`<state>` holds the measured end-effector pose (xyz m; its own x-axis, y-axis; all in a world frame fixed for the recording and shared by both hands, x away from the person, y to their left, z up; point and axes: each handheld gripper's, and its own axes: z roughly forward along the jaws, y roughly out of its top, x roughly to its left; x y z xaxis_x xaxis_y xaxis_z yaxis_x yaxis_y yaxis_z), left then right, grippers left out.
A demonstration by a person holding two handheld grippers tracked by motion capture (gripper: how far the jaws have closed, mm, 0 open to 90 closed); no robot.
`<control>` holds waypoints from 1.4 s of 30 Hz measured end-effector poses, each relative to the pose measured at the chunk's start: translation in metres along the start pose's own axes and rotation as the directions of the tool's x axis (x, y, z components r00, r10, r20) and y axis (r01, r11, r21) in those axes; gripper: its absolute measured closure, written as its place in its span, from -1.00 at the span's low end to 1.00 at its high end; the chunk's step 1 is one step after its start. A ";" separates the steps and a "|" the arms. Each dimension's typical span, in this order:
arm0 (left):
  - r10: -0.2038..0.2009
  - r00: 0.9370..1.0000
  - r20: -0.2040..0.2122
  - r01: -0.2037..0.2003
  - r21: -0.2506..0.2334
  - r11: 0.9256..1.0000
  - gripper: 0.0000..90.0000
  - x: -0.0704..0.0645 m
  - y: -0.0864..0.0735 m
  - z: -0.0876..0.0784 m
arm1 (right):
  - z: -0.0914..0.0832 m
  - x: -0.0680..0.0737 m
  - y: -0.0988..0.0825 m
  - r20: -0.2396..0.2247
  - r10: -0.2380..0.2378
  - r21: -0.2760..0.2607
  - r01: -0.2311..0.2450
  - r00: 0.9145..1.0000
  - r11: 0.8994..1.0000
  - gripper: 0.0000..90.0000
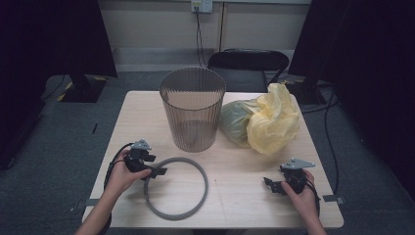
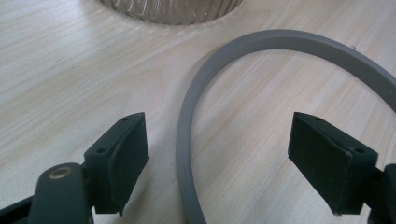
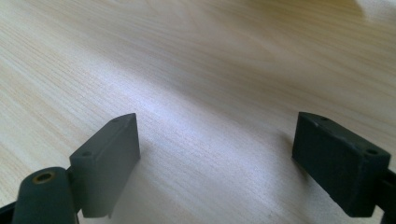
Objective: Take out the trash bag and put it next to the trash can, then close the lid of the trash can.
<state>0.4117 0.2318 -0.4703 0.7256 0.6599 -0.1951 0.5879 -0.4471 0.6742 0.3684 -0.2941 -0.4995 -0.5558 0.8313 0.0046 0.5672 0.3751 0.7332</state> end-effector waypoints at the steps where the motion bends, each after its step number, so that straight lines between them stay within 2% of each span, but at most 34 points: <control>1: 0.004 1.000 -0.011 -0.004 0.002 1.000 -0.56 0.000 0.000 0.000 | 0.000 0.000 0.000 0.000 0.000 0.000 0.000 1.000 1.000 -0.69; 11: -0.016 1.000 -0.023 0.016 0.001 1.000 -0.57 0.003 -0.003 0.001 | 0.000 0.000 0.000 0.000 0.000 0.000 0.000 1.000 1.000 -0.69; 25: 0.024 0.997 -0.073 -0.021 0.042 0.999 -0.47 0.009 -0.010 0.009 | 0.000 0.000 0.000 0.002 0.000 0.001 0.000 1.000 1.000 -0.69; 29: 0.024 0.996 -0.089 -0.022 0.030 0.999 -0.44 0.010 -0.011 0.010 | 0.000 0.000 0.000 0.003 -0.002 0.001 0.002 1.000 1.000 -0.68; 34: 0.069 0.991 -0.117 -0.063 0.059 0.996 -0.37 0.009 -0.008 0.011 | 0.000 0.000 0.000 0.003 -0.002 0.002 0.002 1.000 1.000 -0.69; 36: 0.110 0.984 -0.139 -0.099 0.084 0.992 -0.28 0.008 -0.006 0.011 | 0.000 0.000 0.000 0.003 -0.002 0.002 0.002 1.000 1.000 -0.69; 38: 0.117 0.982 -0.146 -0.103 0.106 0.989 -0.23 0.006 -0.004 0.012 | 0.000 0.000 0.000 0.002 -0.002 0.001 0.002 1.000 1.000 -0.69; 41: 0.115 0.983 -0.141 -0.098 0.126 0.987 -0.17 0.004 -0.001 0.012 | 0.000 0.000 0.000 0.002 -0.001 0.002 0.001 1.000 1.000 -0.69; 42: 0.119 0.983 -0.139 -0.102 0.127 0.987 -0.07 0.003 0.000 0.012 | 0.000 0.000 0.000 0.002 -0.001 0.002 0.001 1.000 1.000 -0.69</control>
<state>0.4181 0.2268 -0.4795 0.7339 0.6791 -0.0124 0.5515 -0.5852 0.5945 0.3679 -0.2940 -0.4995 -0.5551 0.8318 0.0024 0.5677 0.3768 0.7319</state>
